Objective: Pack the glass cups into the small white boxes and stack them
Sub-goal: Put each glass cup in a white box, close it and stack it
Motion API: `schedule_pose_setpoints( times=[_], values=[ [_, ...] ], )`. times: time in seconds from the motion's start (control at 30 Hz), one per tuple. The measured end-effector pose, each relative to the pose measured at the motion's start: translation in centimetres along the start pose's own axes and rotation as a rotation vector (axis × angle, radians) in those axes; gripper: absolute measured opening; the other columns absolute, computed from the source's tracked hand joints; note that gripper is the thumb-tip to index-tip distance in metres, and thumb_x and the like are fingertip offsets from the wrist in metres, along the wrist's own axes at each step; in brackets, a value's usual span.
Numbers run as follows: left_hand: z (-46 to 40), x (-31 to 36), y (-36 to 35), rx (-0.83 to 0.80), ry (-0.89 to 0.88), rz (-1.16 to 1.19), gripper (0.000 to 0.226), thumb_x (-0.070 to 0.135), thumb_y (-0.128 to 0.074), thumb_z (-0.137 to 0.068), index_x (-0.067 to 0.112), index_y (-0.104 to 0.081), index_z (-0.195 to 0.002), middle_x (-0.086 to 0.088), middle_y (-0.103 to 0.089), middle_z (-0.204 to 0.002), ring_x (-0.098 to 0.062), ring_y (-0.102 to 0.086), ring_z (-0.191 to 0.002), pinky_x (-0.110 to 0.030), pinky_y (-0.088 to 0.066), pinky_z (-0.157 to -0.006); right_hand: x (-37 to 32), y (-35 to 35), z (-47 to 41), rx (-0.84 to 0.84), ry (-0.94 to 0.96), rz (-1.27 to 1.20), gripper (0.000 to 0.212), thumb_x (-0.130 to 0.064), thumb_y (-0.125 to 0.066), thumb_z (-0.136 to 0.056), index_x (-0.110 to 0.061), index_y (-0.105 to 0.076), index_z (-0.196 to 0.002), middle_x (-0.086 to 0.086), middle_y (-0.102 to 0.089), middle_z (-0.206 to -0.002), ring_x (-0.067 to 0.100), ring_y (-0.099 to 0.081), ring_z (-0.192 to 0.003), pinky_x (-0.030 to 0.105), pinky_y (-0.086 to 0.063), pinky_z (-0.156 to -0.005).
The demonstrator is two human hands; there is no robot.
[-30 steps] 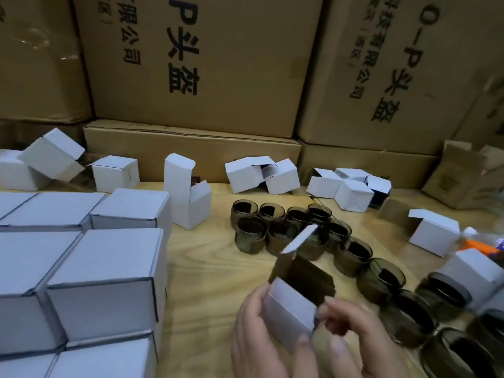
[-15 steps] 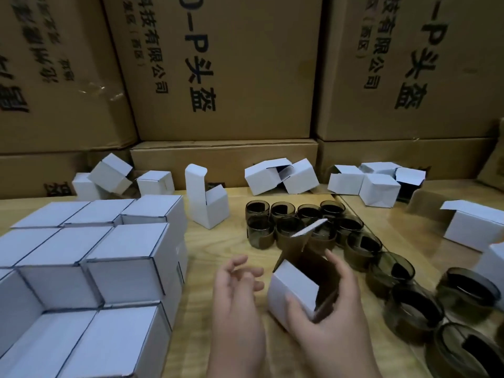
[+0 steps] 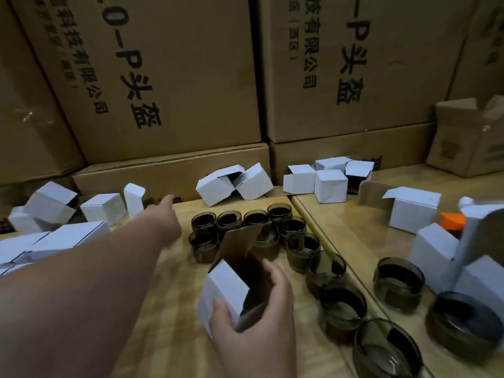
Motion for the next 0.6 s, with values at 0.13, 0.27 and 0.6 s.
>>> schedule_pose_setpoints(
  times=[0.13, 0.27, 0.6],
  values=[
    [0.0, -0.5, -0.2, 0.090, -0.020, -0.211, 0.071, 0.008, -0.049, -0.094, 0.024, -0.023, -0.159, -0.018, -0.048, -0.140, -0.041, -0.057, -0.121, -0.054, -0.054, -0.096, 0.2, 0.0, -0.4, -0.033, -0.031, -0.008, 0.083, -0.057, -0.064, -0.058, -0.079, -0.014, -0.119, -0.050, -0.028, -0.126, -0.018, -0.038, -0.120, 0.015, -0.042, -0.095],
    [1.4, -0.5, 0.8, 0.139, -0.071, -0.324, 0.043, 0.006, -0.055, -0.085, 0.022, -0.062, -0.125, -0.002, -0.046, -0.097, -0.029, -0.059, -0.094, -0.042, -0.056, -0.080, 0.7, 0.1, -0.5, -0.053, -0.042, -0.034, 0.079, -0.061, -0.065, -0.059, -0.078, -0.017, -0.120, -0.049, -0.031, -0.125, -0.013, -0.042, -0.121, 0.018, -0.045, -0.096],
    [11.4, -0.2, 8.5, 0.348, -0.344, -0.303, 0.017, 0.022, -0.058, -0.091, 0.033, -0.064, -0.103, 0.006, -0.052, -0.101, -0.020, -0.058, -0.086, -0.037, -0.055, -0.066, 1.0, 0.6, -0.7, -0.005, -0.207, -0.169, 0.067, -0.057, -0.074, -0.066, -0.067, -0.032, -0.118, -0.009, -0.060, -0.101, -0.007, -0.058, -0.086, 0.022, -0.049, -0.063]
  ],
)
Point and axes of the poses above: each hand's wrist, its own z-axis away from the middle knuckle, its own y-axis out of the back of the hand, x = y × z, the point moved 1 cm from there along -z, towards the middle knuckle
